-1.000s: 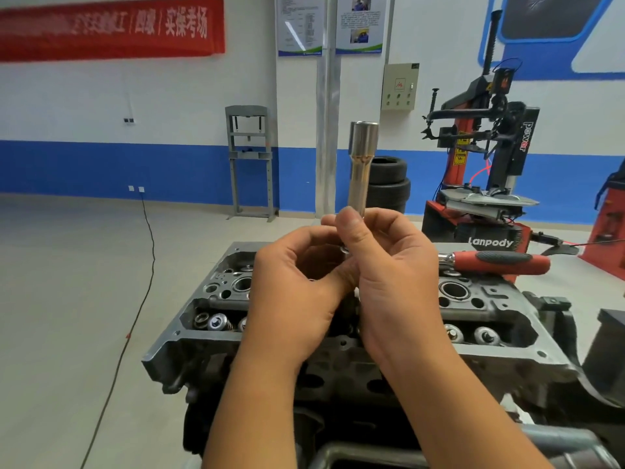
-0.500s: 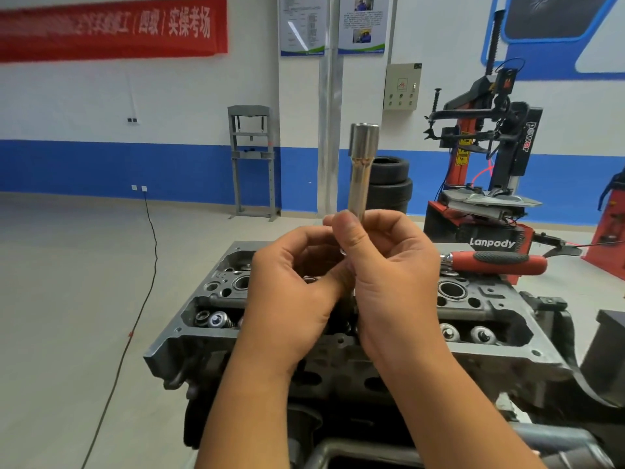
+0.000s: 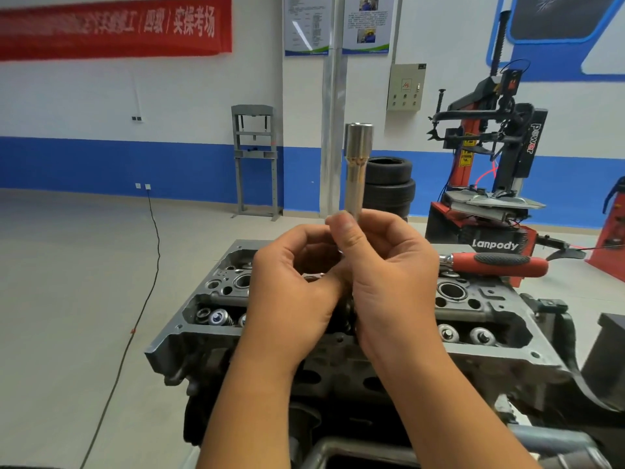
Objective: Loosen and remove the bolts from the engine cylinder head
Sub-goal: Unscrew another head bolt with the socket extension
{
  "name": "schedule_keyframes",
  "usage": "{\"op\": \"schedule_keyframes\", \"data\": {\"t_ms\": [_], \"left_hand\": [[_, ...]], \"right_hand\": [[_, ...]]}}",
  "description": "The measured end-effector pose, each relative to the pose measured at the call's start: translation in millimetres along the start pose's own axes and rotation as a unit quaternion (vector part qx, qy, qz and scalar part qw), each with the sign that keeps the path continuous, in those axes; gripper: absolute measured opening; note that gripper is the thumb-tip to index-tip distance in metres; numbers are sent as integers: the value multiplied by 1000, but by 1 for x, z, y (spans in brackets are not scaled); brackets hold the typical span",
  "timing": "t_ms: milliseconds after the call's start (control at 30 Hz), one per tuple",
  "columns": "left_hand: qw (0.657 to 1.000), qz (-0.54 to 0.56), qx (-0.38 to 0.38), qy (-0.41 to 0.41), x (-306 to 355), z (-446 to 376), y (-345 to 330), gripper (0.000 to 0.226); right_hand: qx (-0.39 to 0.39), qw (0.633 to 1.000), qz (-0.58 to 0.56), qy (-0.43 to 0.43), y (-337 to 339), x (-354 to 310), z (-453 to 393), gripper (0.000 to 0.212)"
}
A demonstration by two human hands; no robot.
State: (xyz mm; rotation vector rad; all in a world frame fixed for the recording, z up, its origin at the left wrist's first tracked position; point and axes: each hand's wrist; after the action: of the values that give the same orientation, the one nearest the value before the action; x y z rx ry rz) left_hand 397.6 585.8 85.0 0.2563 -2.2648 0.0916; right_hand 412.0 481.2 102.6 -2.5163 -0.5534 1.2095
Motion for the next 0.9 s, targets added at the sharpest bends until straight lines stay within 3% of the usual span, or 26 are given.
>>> {"op": "schedule_keyframes", "data": {"t_ms": [100,200,333,433,600,667,900], "left_hand": [[997,29,-69,-4,2,0,5,24],[993,49,-103,22,2,-1,6,30],[1000,4,-11,5,0,0,0,27],[999,-2,36,13,-2,1,-2,29],[995,49,-88,6,1,-1,4,24],[993,44,-105,22,1,-2,5,27],[1000,-4,14,27,-3,0,1,24]], "right_hand": [[7,1000,1,15,3,2,-1,17],[-3,1000,6,2,3,2,-2,26],[-26,999,3,-22,0,3,-2,30],[-17,999,-21,-23,1,3,-2,13],[-8,1000,-4,-2,2,2,-2,5],[-15,1000,-4,-12,1,0,-2,16],[12,999,-7,-32,0,1,-2,31]]}}
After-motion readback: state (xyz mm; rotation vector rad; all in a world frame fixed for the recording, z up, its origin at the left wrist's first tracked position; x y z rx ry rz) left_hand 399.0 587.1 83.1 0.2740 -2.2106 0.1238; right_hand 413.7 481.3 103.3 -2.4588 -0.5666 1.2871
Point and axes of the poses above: each hand's wrist, its own z-axis away from the middle knuckle, its own y-axis out of the back of the hand, x = y × z, and after that the axes turned 5 degrees about -z, right-handed
